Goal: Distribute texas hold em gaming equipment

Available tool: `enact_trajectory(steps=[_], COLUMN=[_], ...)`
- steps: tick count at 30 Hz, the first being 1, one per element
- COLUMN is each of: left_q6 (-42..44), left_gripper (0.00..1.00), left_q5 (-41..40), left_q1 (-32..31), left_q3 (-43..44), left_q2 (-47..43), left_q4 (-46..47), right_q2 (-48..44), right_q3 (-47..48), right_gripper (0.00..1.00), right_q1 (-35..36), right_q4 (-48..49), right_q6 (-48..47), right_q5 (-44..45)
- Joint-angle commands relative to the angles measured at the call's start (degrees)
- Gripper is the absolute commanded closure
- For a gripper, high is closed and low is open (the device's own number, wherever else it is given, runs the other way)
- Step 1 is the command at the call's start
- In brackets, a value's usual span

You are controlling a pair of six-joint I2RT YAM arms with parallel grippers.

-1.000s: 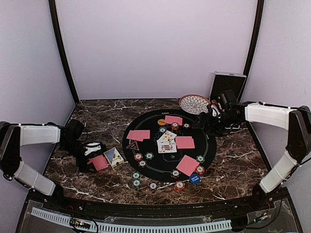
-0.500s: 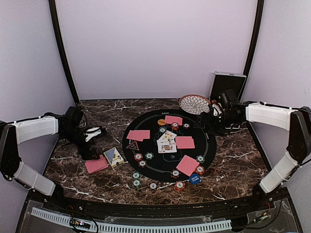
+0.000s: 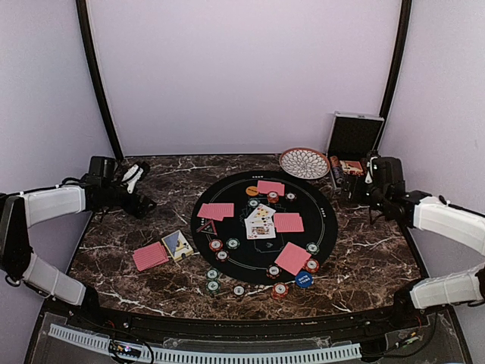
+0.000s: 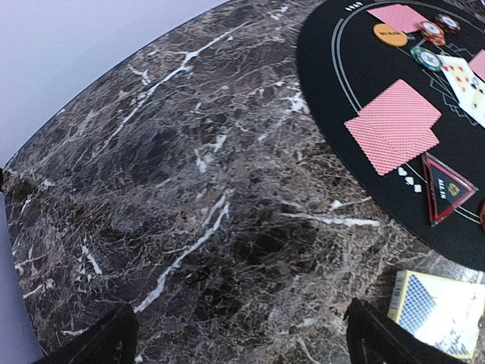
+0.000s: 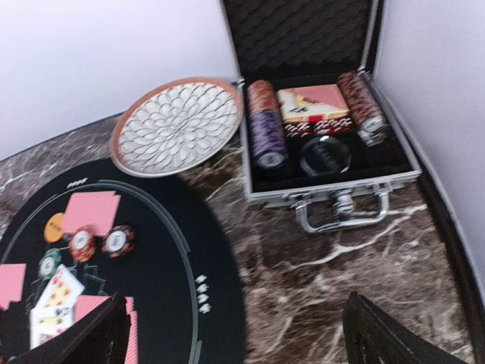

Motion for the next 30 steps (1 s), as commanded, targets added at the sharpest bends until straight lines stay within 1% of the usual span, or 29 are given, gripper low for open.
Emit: enact_trajectory(steps=[1,4,7,11,14,21,25,28,30], left_q6=[-7.7,-9.2,-9.8,-10.4,-11.0,-13.9,-15.3,-16.2,-16.9], left_gripper=[0.01,0.01,0.01,0.01,0.01,0.01,0.01,0.01,0.01], left_q5=[-2.8,-4.0,-5.7,-7.8,-9.1,-10.8,-12.3,-14.3,-16.4], left_q1=[1.1,1.3,1.4,1.7,1.8,2.1,2.1,2.2,2.3], left_q3=[-5.1,-7.5,-10.5,-14.4,-16.6,-19.0,-20.3,-21.3,-22.0], left_q2=[-0.2,1.6,3.3,4.8,6.1,9.1,10.0,9.9,9.8], left_q4=[17.4,23.5,31.3,40.5,46.0,53.8,58.8,60.1,61.5], right_q2=[-5.0,-7.6,-8.2,-5.2,-2.1,5.9,9.9,11.9,12.2], right_q3=[-10.1,-15.1,-18.3,-19.4,-20.8,-24.9,-27.3,-29.3,-30.0], right_gripper=[0.01,0.01,0.01,0.01,0.01,0.01,0.01,0.01,0.01], right_q1=[-0.9,-3.0,-4.8,-6.9,-7.9,-11.9,-13.4,-14.1,-14.7], right_q4=[19.9,26.6,32.9,36.7,42.1,57.8,66.4,72.2,73.8], right_q6=[-7.8,-8.5,-12.7,-16.6,-18.4,-18.6,-18.8,-20.1,-20.6], right_q5=[19.1,21.4,21.8,21.9,21.7,17.2,16.3,14.5,12.4])
